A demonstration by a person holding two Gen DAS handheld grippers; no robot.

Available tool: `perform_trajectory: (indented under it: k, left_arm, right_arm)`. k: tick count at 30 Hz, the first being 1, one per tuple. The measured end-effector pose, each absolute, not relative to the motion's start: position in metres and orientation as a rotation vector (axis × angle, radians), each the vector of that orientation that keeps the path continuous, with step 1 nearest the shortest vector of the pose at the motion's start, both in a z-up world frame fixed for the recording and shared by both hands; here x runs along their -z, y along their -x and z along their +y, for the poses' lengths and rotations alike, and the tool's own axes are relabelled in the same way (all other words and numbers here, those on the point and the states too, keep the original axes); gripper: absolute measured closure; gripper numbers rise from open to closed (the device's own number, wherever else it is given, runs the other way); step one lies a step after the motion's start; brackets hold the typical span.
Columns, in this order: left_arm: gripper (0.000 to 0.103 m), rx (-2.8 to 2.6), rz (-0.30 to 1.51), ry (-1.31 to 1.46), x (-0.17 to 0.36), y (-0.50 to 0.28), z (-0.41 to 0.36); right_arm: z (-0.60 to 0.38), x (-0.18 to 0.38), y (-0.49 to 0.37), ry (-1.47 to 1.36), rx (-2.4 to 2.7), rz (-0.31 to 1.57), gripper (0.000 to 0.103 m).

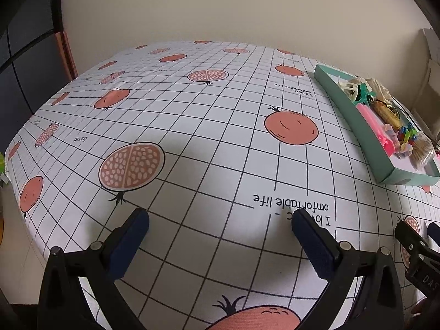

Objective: Organize objects

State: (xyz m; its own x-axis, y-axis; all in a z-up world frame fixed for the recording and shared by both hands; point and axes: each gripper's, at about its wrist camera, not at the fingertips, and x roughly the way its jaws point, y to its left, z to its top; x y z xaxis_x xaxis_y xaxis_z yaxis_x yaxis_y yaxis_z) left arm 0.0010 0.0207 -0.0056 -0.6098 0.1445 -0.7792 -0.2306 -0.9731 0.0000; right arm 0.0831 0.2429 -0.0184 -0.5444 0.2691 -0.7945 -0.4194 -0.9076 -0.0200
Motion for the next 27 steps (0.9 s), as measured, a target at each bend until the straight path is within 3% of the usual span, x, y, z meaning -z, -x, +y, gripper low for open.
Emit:
perform_trajectory:
  k: [27]
  left_arm:
    - [0.0,-2.66,0.135,1.262,0.0059,0.0003,0.0202]
  right_arm:
    - [0.2419,0.0193,-0.0823,1.196,-2.437,0.246,0.0]
